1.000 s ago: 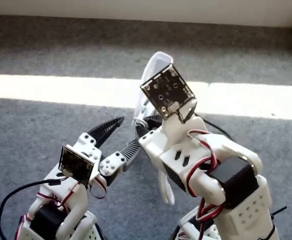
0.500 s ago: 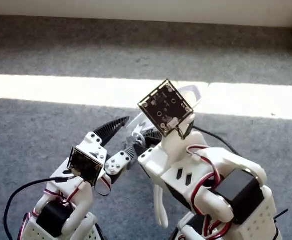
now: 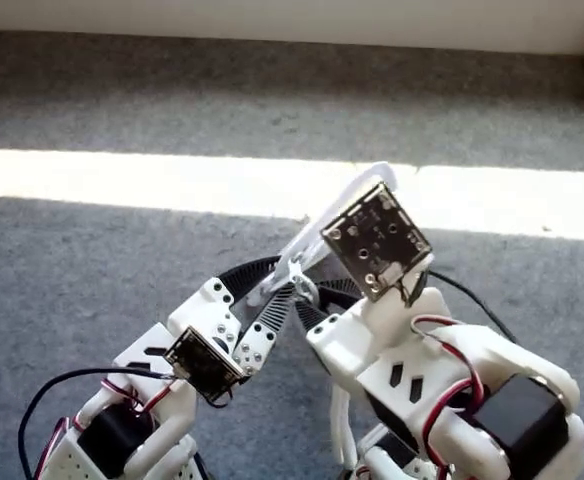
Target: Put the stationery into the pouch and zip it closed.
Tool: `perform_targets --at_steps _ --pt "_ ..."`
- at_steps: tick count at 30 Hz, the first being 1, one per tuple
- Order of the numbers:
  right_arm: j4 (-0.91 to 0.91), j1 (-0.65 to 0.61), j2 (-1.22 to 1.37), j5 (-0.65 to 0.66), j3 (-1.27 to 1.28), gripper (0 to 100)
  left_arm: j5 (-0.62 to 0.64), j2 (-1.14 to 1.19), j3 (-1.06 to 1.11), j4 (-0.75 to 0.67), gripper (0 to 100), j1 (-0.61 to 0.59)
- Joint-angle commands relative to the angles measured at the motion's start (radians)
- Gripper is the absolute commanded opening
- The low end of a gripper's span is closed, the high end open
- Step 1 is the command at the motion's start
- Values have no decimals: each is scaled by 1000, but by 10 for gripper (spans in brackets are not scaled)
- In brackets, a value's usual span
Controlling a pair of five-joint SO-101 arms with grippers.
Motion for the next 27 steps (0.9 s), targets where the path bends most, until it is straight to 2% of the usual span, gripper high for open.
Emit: perform_targets --at_steps 1,10,15,27 --pt "-30 124 -30 43 -27 5 -11 -10 -15 38 5 5" --pt "-137 334 -22 92 -24 5 -12 -10 -54 137 4 -39" --pt "-163 366 -19 121 -10 5 -12 -10 -74 172 4 -50" --pt "-430 573 -28 193 277 5 -12 -10 -76 183 4 -56"
